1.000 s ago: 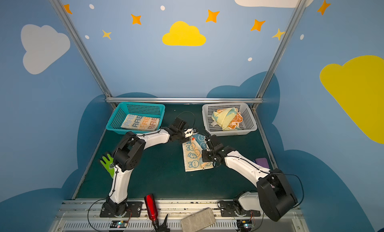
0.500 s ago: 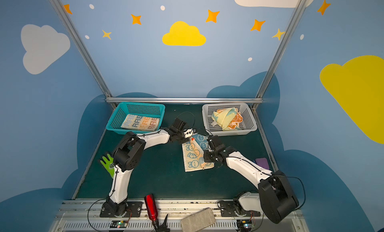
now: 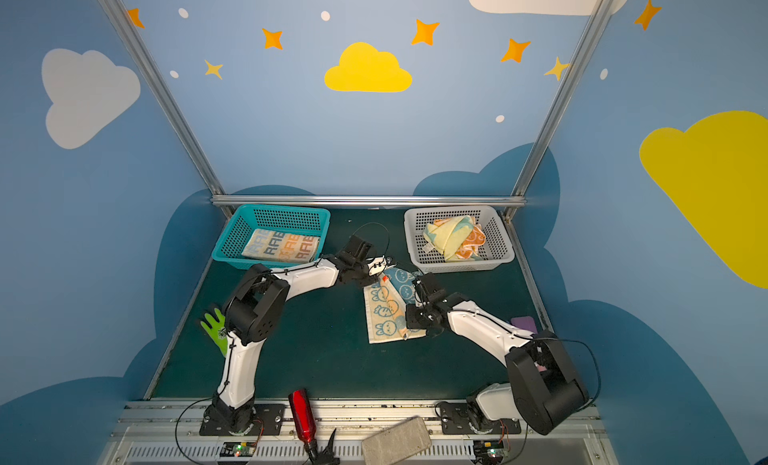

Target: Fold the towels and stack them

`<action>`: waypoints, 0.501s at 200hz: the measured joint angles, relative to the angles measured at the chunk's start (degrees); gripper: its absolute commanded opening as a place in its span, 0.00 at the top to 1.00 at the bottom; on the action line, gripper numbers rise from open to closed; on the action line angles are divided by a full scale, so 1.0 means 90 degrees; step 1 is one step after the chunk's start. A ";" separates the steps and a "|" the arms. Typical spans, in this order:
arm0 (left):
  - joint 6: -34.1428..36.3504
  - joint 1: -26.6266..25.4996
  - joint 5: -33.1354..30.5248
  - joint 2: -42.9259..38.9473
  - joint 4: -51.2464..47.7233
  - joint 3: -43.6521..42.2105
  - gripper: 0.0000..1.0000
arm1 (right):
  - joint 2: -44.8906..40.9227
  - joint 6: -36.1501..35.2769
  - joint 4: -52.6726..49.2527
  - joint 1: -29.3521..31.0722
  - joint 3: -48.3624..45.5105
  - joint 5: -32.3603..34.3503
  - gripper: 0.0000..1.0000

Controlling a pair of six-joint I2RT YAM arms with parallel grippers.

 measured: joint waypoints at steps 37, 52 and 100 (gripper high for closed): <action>-0.0143 0.0007 -0.0024 0.0000 -0.0063 0.0007 0.96 | 0.0000 -0.0041 -0.0163 0.0000 0.0092 0.0107 1.00; -0.0340 0.0036 -0.0051 0.0000 -0.0255 0.0090 0.96 | -0.0039 -0.0131 -0.0384 -0.0002 0.0277 0.0255 1.00; -0.1552 0.0415 0.0015 -0.0236 -0.1569 0.1183 0.96 | -0.0709 -0.0600 -0.0816 -0.0066 0.1277 0.0918 1.00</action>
